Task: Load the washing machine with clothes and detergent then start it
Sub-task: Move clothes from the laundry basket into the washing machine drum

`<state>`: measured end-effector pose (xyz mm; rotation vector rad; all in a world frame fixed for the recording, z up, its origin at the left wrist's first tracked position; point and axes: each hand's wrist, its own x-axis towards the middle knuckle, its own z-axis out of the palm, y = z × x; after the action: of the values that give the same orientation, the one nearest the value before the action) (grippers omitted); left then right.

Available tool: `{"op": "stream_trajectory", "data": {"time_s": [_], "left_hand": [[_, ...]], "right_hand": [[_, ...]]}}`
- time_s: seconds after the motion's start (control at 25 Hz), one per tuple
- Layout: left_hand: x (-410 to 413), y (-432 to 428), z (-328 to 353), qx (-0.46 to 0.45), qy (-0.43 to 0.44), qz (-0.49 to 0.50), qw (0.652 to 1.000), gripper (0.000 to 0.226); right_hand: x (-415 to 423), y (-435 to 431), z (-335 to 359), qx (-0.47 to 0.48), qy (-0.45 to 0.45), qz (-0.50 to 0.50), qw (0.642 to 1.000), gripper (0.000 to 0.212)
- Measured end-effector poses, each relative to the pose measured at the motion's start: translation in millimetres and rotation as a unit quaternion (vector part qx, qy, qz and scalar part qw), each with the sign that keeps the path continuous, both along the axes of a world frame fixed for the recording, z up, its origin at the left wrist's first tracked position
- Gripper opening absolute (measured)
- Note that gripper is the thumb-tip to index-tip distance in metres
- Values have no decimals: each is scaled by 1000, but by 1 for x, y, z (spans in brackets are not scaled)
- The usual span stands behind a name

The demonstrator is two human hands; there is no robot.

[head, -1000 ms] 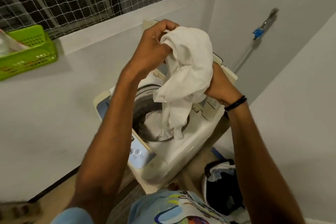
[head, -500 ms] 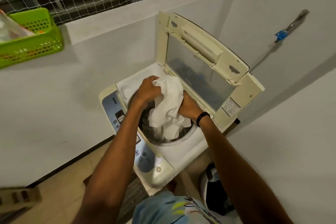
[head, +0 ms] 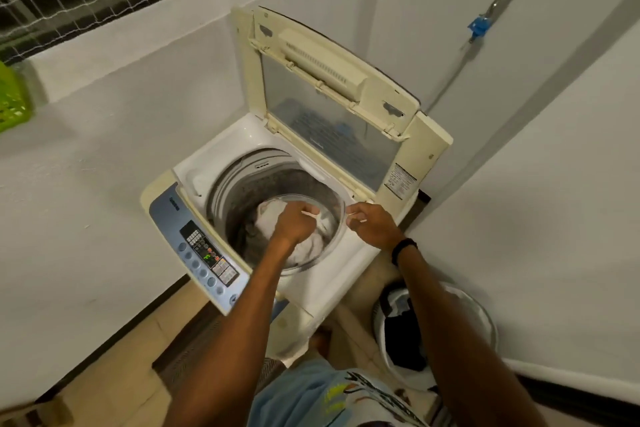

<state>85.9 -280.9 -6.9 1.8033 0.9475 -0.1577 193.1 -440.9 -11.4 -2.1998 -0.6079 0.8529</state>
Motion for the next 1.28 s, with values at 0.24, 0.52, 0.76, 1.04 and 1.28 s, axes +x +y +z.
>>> {"op": "stream_trajectory", "data": {"time_s": [0.24,0.52,0.76,1.04,1.28], "left_hand": [[37,-112,-23,-34,-49,-117,991,21],[46,-231,-116,-26,114,-246,962,16],[60,-307,-300,-26,183,-283,941,19],[79,-354,-520,-60,225,-205,951,23],[79,-355,-630,-122,226,-95,962,25]], "right_hand": [[-2,-102,-30,-3,62,-175,983,20],[-32,-270,-154,-108,163,-339,920,17],[-41,-342,-344,-199,233,-327,894,31],[-6,-356,-576,-270,222,-244,905,22],[26,-378,-713,-336,75,-326,880,84]]}}
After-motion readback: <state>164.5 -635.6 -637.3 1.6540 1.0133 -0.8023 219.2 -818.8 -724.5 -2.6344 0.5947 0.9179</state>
